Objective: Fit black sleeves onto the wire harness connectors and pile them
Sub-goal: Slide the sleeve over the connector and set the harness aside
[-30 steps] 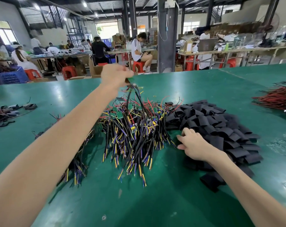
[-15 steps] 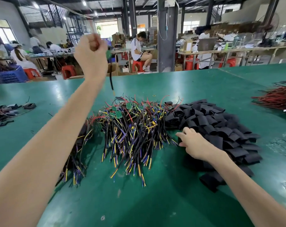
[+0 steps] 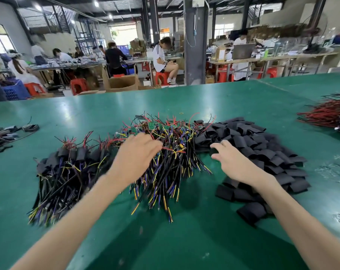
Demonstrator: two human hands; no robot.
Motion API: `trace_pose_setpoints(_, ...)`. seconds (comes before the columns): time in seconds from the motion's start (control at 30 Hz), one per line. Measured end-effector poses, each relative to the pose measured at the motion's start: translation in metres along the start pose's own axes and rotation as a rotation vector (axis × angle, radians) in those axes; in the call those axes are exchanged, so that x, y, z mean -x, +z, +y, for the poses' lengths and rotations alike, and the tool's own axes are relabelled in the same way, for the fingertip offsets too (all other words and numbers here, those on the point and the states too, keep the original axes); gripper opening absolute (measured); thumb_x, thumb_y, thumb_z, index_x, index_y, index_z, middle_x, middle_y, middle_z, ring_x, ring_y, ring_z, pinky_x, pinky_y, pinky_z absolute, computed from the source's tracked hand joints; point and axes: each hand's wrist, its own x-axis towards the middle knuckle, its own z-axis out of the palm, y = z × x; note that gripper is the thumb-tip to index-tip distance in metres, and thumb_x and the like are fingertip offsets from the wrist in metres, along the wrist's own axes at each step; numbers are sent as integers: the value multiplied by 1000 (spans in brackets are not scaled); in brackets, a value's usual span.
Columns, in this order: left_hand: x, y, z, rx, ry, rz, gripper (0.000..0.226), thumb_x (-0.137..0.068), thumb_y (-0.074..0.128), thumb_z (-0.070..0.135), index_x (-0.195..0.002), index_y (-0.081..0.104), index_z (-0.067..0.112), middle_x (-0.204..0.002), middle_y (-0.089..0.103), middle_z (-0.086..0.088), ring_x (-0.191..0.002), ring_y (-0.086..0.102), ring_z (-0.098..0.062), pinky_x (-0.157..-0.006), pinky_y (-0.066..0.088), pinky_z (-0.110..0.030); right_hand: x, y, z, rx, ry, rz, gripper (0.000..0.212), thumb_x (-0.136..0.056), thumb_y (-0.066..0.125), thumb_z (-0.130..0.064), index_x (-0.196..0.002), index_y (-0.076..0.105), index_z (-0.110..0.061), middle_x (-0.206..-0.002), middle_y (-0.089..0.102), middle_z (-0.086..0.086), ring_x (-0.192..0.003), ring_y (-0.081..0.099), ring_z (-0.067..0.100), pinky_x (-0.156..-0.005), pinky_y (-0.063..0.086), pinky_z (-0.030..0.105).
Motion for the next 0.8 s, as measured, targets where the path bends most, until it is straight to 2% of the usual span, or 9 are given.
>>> trace_pose_setpoints(0.07, 19, 19, 10, 70, -60, 107, 30, -92, 47, 26, -92, 72, 9, -75, 63, -3, -70, 58, -26, -64, 50, -38, -2, 2, -3, -2, -35, 14, 42, -88, 36, 9, -128, 45, 2, -133, 38, 16, -105, 41, 24, -92, 27, 22)
trace_pose_setpoints(0.17, 29, 34, 19, 165, -153, 218, 26, -92, 51, 25, -89, 72, 10, -77, 65, 0, -71, 54, -21, -67, 44, -34, -2, 8, -5, -1, -67, 14, 40, -88, 35, 10, -126, 46, 6, -134, 37, 14, -110, 38, 27, -93, 26, 24)
trace_pose_setpoints(0.3, 30, 32, 24, 325, -253, 329, 23, -91, 54, 23, -90, 71, 7, -78, 64, -1, -72, 50, -19, -68, 44, -36, 3, 9, -17, -143, -82, 83, 43, -96, 41, 0, -138, 33, 3, -120, 38, 13, -110, 42, 26, -90, 21, 14)
trace_pose_setpoints(0.4, 32, 28, 27, 421, -312, 344, 18, -90, 58, 20, -91, 71, 6, -79, 64, 0, -72, 51, -19, -70, 44, -36, 9, 7, -26, -171, -164, 118, 43, -97, 42, -1, -138, 32, 7, -125, 40, 16, -111, 41, 26, -88, 19, 11)
trace_pose_setpoints(0.47, 34, 26, 31, 483, -344, 357, 15, -88, 59, 16, -92, 70, 6, -80, 64, 3, -73, 52, -18, -71, 44, -33, 11, 7, -32, -205, -212, 120, 43, -97, 42, -2, -138, 33, 7, -127, 40, 16, -106, 44, 26, -89, 25, 15)
trace_pose_setpoints(0.57, 34, 25, 34, 476, -360, 352, 14, -88, 59, 15, -91, 70, 7, -79, 61, 7, -73, 50, -15, -71, 42, -30, 14, 6, -39, -335, -220, 157, 44, -98, 44, -9, -140, 34, -3, -115, 40, 3, -88, 46, 20, -85, 33, 23)
trace_pose_setpoints(0.7, 35, 26, 34, 453, -377, 335, 15, -88, 59, 16, -91, 71, 7, -75, 64, -1, -70, 53, -22, -70, 44, -36, 13, 7, -41, -364, -226, 199, 42, -97, 46, -8, -137, 38, -4, -104, 38, -1, -84, 41, 14, -80, 28, 19)
trace_pose_setpoints(0.8, 37, 27, 33, 449, -364, 318, 15, -88, 59, 17, -90, 71, 8, -73, 62, 0, -69, 52, -23, -68, 44, -39, 13, 8, -41, -404, -207, 202, 40, -97, 46, -10, -136, 39, -6, -101, 41, 1, -80, 44, 18, -79, 33, 22)
